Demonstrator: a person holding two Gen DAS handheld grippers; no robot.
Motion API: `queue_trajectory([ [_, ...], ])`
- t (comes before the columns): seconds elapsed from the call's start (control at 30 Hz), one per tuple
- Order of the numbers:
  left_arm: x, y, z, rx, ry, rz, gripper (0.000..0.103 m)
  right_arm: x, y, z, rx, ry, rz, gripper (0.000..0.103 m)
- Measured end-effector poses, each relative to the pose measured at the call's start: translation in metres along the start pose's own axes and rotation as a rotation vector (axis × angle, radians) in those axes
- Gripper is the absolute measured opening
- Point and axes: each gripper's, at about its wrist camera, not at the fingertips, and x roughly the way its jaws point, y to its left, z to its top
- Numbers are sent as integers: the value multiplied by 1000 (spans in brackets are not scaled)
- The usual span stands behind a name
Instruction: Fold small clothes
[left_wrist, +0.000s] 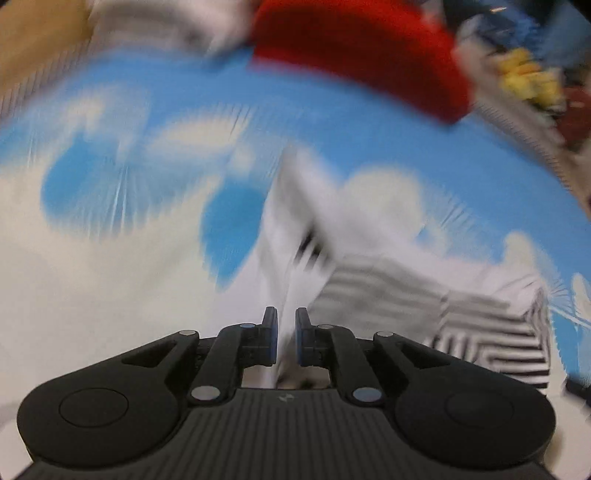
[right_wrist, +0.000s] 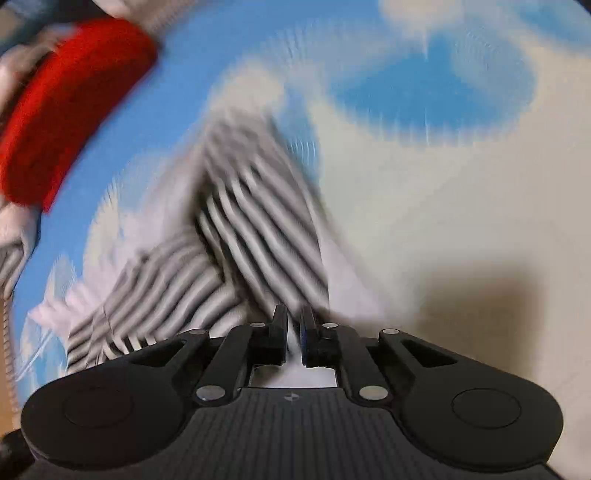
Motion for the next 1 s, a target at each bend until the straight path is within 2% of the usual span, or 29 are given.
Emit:
queue_trajectory([
  [0.03, -7, -5, 2, 21, -36, -39, 8, -13, 7, 3, -46, -69, 33, 18],
  [0.07, -7, -10, 4, 23, -31, -82, 8, -22, 11, 6, -72, -116, 77, 22],
  [0.1, -2, -12, 1, 17, 0, -114, 8, -30, 14, 6, -84, -154, 139, 28],
  [0.13, 8, -13, -3, 11, 50, -119, 8, -31, 16, 6, -86, -158, 198, 28],
  [0.2, 40, -14, -16, 44, 217, -45, 8, -17, 17, 4, -86, -69, 275, 29],
  [0.23, 54, -12, -25, 60, 292, 12, 7, -5, 16, 2, -77, -8, 279, 29],
  [0.27, 60, -8, -29, 35, 318, 37, 4, 10, 14, -3, -71, 63, 255, 29],
  [0.33, 51, -5, -24, -10, 278, 5, 5, 40, 8, -13, -84, 182, 114, 30],
  [0.37, 40, -8, -15, 3, 225, -20, 7, 46, 3, -15, -79, 201, 65, 30],
  [0.43, 25, -14, -7, 36, 122, -47, 8, 41, -1, -13, -41, 165, 100, 30],
  [0.47, 25, -16, -7, 47, 106, -46, 11, 35, 0, -11, -53, 132, 122, 30],
  [0.5, 30, -18, -11, 50, 132, -35, 15, 30, 1, -9, -79, 95, 140, 32],
  [0.53, 41, -18, -17, 55, 198, -12, 21, 29, 1, -11, -109, 84, 137, 34],
  [0.57, 55, -18, -25, 57, 290, 13, 18, 34, 1, -13, -136, 110, 97, 37],
  [0.6, 56, -15, -32, 38, 318, 22, 16, 38, -5, -17, -149, 153, 42, 36],
  [0.63, 48, -13, -34, 15, 293, 21, 16, 35, -14, -20, -120, 164, 31, 36],
  [0.7, 16, -22, -31, 70, 169, 3, 17, 5, -22, -21, -59, 106, 37, 37],
  [0.77, -22, -35, -30, 149, 16, 9, 17, -58, -17, -22, -133, -79, 79, 37],
  [0.8, -37, -38, -32, 167, -29, 9, 17, -87, -14, -24, -170, -169, 95, 38],
  [0.87, -67, -41, -32, 163, -76, -28, 17, -149, -17, -35, -204, -327, 132, 39],
  [0.9, -85, -41, -33, 152, -97, -57, 17, -173, -21, -42, -208, -375, 158, 40],
  [0.97, -114, -43, -34, 143, -138, -101, 19, -214, -32, -58, -239, -432, 207, 40],
  [1.0, -129, -41, -38, 142, -158, -116, 21, -231, -35, -68, -273, -454, 221, 44],
])
